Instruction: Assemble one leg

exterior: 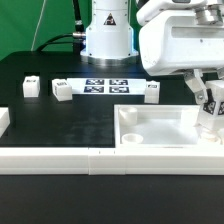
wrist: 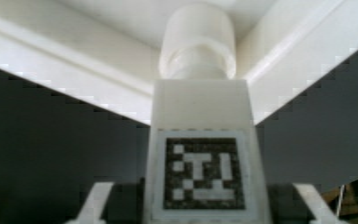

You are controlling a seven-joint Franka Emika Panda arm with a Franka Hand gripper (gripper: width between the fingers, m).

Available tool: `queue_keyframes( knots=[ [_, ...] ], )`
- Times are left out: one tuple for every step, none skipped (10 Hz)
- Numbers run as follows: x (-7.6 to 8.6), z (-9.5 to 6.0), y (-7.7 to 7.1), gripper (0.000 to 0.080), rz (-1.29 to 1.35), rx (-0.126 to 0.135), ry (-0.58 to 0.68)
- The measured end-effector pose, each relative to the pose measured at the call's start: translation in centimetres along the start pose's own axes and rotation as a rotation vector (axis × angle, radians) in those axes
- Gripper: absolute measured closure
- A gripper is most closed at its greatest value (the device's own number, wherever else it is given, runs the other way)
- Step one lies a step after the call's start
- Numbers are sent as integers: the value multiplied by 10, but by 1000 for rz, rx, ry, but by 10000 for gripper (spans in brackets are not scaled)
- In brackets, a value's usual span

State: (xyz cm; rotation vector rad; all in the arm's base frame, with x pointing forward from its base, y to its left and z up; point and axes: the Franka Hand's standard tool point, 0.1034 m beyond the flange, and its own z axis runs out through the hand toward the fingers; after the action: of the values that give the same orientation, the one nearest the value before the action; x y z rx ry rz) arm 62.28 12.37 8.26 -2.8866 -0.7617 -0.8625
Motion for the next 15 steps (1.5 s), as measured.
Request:
queue_keyframes(
  knots=[
    [-2, 1, -3, 506, 7, 3, -5],
    [-4, 1, -4, 506, 7, 3, -7],
    [-6, 3, -3, 506, 5, 3, -9],
    [-8, 5, -3, 506, 7, 2, -4],
    [-8, 5, -3, 506, 8, -3, 11],
    [-8, 5, -3, 506, 9, -8, 24],
    [-8, 5, -3, 506, 9, -11, 32],
    [-8, 5, -3, 506, 10, -12, 35],
    [-8, 6, -3, 433, 10, -12, 35],
    [-8, 6, -3, 433, 10, -12, 35],
    [-8, 6, -3, 252, 10, -12, 35],
    [-8, 6, -3, 252, 10, -12, 35],
    [-8, 6, -3, 168, 10, -12, 35],
    [-8, 6, -3, 155, 10, -12, 35],
    [-8, 6, -3, 155, 10, -12, 35]
  ],
)
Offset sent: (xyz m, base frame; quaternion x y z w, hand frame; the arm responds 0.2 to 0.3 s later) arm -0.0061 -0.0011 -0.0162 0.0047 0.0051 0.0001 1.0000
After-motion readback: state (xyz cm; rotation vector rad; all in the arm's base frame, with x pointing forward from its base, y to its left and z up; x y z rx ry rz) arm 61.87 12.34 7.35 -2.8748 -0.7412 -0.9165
